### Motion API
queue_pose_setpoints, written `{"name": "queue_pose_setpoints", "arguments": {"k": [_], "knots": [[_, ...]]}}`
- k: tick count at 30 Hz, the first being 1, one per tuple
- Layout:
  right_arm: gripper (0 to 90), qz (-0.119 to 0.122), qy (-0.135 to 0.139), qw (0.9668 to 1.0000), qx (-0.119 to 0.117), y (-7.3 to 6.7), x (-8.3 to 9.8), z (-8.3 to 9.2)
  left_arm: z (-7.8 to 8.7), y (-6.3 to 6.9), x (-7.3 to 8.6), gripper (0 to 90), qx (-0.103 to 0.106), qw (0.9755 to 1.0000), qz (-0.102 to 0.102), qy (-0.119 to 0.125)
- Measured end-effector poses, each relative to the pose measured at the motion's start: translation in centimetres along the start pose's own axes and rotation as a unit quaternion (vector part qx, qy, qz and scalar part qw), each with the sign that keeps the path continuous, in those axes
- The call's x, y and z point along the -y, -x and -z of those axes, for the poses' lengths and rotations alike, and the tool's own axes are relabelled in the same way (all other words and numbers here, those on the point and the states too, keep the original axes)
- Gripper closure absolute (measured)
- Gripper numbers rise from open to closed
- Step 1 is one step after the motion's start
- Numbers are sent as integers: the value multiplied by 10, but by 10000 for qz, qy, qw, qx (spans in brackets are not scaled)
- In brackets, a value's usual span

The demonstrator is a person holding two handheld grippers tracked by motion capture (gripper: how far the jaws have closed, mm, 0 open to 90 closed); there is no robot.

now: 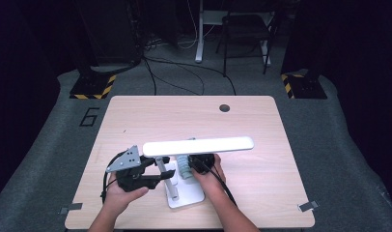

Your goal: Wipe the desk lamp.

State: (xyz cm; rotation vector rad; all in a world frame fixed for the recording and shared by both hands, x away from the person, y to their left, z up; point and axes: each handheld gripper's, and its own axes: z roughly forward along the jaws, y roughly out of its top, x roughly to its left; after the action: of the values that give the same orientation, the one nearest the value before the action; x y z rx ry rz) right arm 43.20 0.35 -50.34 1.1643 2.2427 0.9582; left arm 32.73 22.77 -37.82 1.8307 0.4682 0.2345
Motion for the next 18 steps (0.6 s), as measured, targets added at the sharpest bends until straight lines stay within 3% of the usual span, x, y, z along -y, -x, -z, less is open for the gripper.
{"name": "queue_pose_setpoints", "arguments": {"k": [8,18], "knots": [[632,54,13,10000,-3,-4,8,9,0,1,0,516,-60,10000,-6,-8],[633,345,106,9993,-126,-14,30,33,0,2,0,513,-82,10000,39,-11]]}}
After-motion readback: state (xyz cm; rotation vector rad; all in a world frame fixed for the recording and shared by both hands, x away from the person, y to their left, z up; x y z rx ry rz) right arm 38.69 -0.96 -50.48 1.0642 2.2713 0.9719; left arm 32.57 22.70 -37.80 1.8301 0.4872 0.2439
